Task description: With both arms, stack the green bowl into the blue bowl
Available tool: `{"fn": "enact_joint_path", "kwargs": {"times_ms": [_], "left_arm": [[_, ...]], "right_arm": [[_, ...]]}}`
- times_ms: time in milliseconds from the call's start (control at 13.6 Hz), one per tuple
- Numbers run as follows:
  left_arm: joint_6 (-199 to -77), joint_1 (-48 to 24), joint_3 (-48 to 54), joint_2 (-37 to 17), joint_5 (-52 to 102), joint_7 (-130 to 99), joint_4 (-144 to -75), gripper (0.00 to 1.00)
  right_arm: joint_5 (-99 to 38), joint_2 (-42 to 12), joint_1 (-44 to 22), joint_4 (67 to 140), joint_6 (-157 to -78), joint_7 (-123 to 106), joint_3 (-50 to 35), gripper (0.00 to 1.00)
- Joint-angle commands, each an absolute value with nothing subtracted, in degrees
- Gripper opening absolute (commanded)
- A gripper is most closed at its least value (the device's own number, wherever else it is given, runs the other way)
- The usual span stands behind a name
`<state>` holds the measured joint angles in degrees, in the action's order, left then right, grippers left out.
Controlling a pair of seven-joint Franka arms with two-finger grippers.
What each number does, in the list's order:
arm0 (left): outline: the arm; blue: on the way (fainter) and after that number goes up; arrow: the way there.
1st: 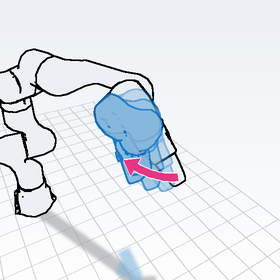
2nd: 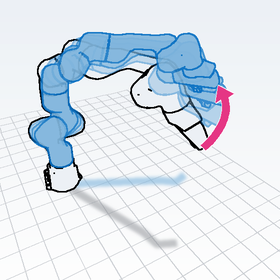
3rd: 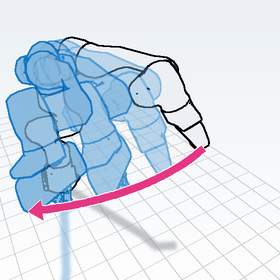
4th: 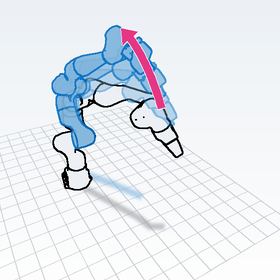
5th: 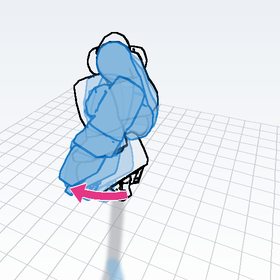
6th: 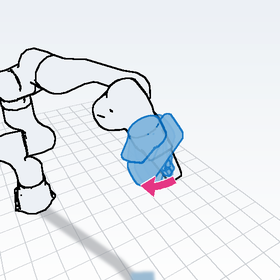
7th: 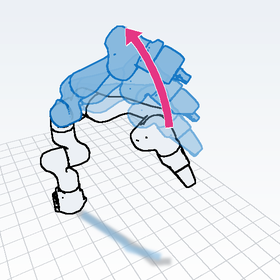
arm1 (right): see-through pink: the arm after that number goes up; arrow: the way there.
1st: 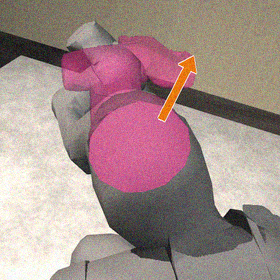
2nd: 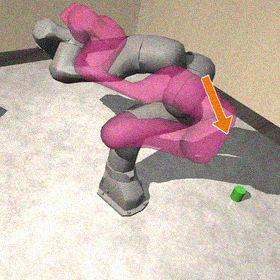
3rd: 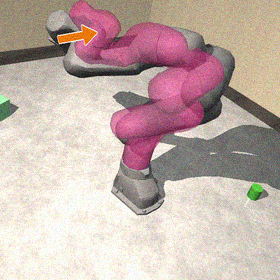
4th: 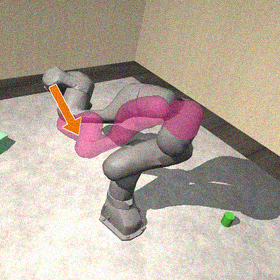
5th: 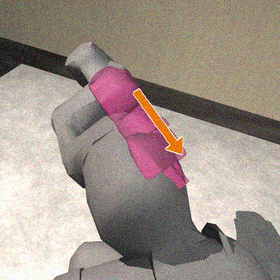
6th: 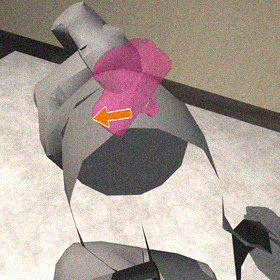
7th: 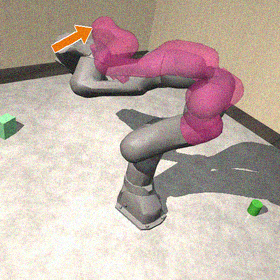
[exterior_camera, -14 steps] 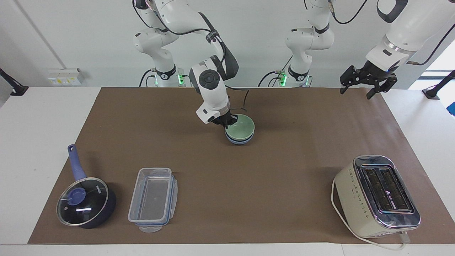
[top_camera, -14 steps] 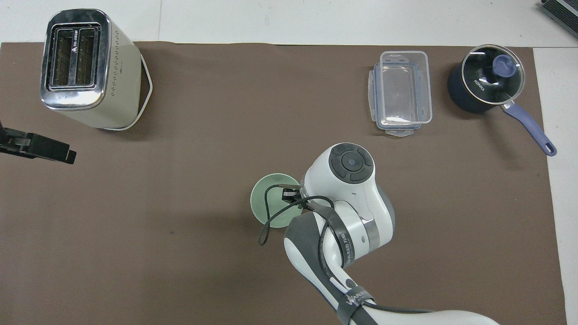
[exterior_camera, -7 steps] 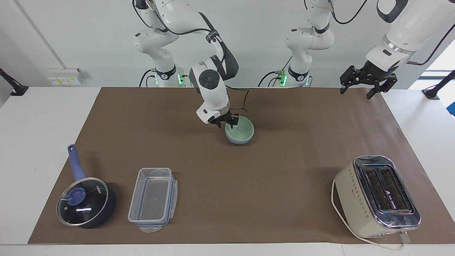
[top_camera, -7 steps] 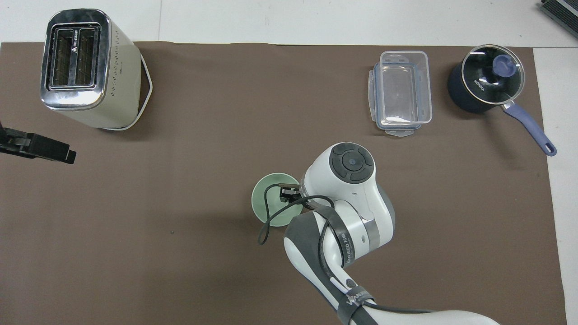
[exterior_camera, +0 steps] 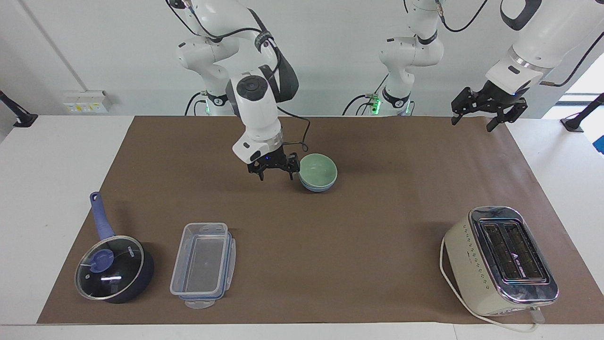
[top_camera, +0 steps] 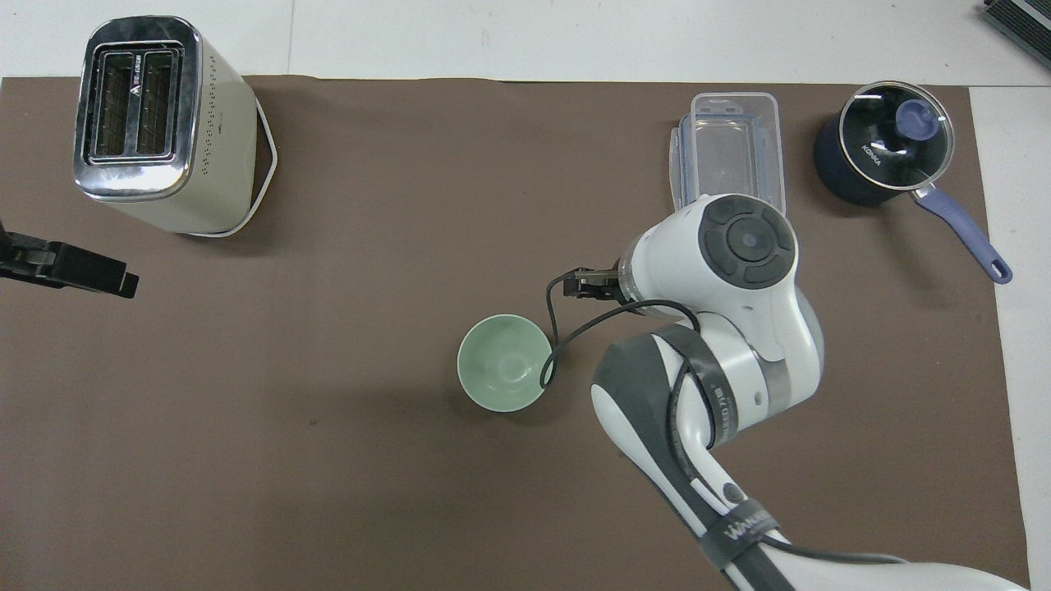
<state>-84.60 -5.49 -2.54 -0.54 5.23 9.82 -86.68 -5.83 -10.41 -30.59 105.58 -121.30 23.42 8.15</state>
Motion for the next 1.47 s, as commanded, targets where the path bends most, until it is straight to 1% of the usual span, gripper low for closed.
{"fn": "enact_joint_path", "kwargs": {"times_ms": [0,368,516,884,958,1105,1400], "left_arm": [[-84.4,-5.4,-2.5,0.9,4.4,9.7,-88.2,1.00],[-84.5,-5.4,-2.5,0.9,4.4,9.8,-88.2,1.00],[-84.7,-5.4,-2.5,0.9,4.4,9.8,-88.2,1.00],[-84.9,-5.3,-2.4,0.9,4.5,9.8,-88.2,1.00],[-84.9,-5.3,-2.4,0.9,4.5,9.8,-88.2,1.00],[-84.8,-5.2,-2.4,0.9,4.5,9.8,-88.2,1.00],[-84.8,-5.0,-2.4,0.9,4.5,9.5,-88.2,1.00]], "right_arm": [[-4.3,-6.8,-28.6,105.6,-116.4,22.0,7.8,1.00],[-4.1,-0.6,-20.1,105.6,-107.2,17.2,7.8,1.00],[-4.0,1.3,-16.5,105.6,-104.8,16.4,7.9,1.00],[-4.0,2.9,-8.5,105.4,-102.4,12.5,8.0,1.00],[-3.3,3.1,-7.1,104.8,-102.2,11.1,8.0,1.00],[-0.5,3.2,-6.7,101.7,-101.4,10.9,8.0,1.00],[-0.2,3.0,-4.9,94.7,-94.4,8.8,8.0,1.00]]}}
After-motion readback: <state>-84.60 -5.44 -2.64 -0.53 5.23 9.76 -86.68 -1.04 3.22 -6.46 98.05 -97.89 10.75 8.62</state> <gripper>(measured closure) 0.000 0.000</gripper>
